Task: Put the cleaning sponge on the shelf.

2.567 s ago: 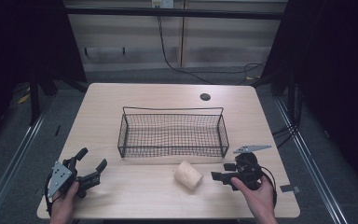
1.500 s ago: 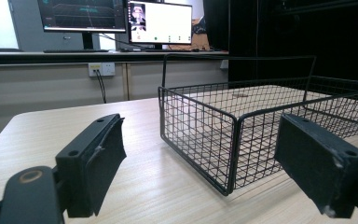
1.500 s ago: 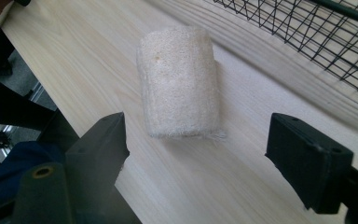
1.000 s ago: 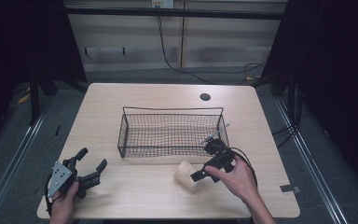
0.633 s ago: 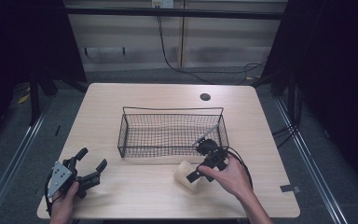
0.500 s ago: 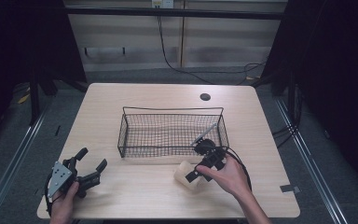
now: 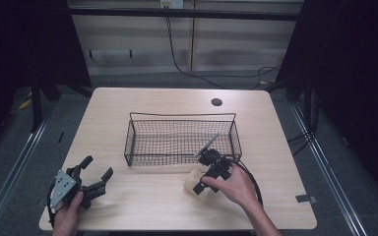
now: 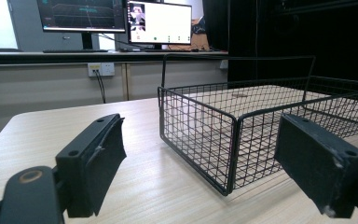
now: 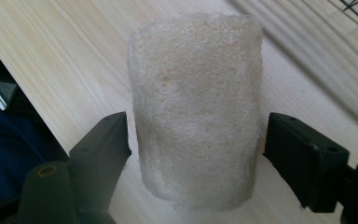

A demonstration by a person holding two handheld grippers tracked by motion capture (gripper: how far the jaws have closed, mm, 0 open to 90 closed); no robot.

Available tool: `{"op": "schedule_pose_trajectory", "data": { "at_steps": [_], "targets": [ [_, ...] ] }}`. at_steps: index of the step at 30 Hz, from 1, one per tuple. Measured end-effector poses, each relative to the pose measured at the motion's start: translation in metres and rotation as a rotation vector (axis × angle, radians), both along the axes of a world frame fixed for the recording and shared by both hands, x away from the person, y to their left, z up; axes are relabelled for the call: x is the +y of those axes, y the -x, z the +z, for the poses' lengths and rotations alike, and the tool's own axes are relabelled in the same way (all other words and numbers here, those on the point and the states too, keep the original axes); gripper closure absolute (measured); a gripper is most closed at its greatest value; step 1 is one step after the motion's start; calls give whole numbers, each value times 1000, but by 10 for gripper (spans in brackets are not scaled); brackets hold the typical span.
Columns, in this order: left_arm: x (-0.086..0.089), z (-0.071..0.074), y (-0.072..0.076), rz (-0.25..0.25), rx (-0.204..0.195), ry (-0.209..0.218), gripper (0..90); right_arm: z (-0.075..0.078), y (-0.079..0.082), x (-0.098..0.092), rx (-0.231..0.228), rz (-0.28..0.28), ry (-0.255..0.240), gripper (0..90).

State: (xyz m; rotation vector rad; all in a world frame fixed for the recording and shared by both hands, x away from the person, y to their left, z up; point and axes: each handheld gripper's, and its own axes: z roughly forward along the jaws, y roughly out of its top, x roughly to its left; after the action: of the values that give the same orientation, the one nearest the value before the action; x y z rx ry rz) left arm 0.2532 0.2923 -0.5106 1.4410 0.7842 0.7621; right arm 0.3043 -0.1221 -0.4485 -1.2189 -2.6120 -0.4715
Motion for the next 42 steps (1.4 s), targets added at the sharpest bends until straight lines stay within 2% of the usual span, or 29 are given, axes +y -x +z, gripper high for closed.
{"op": "schedule_pose_trajectory", "data": {
  "at_steps": [1, 5, 10, 16, 18, 29, 42],
  "targets": [
    [0, 0, 0, 0, 0, -2, 157, -3, 0, 2, 14, 2, 8, 247],
    [0, 0, 0, 0, 0, 4, 156, -6, 0, 5, 16, 16, 35, 277],
    [0, 0, 0, 1, 0, -2, 157, -5, 0, 6, 19, 16, 44, 281],
    [0, 0, 0, 0, 0, -3, 156, -4, 1, 6, 30, 17, 40, 283],
    [0, 0, 0, 0, 0, 0, 157, -1, 2, 5, 38, -1, 34, 283],
    [0, 0, 0, 0, 1, 2, 157, 7, 2, 5, 32, 0, 36, 284],
    [0, 0, 0, 1, 0, 2, 157, 17, 3, 0, 63, 0, 12, 284]
  ]
}}
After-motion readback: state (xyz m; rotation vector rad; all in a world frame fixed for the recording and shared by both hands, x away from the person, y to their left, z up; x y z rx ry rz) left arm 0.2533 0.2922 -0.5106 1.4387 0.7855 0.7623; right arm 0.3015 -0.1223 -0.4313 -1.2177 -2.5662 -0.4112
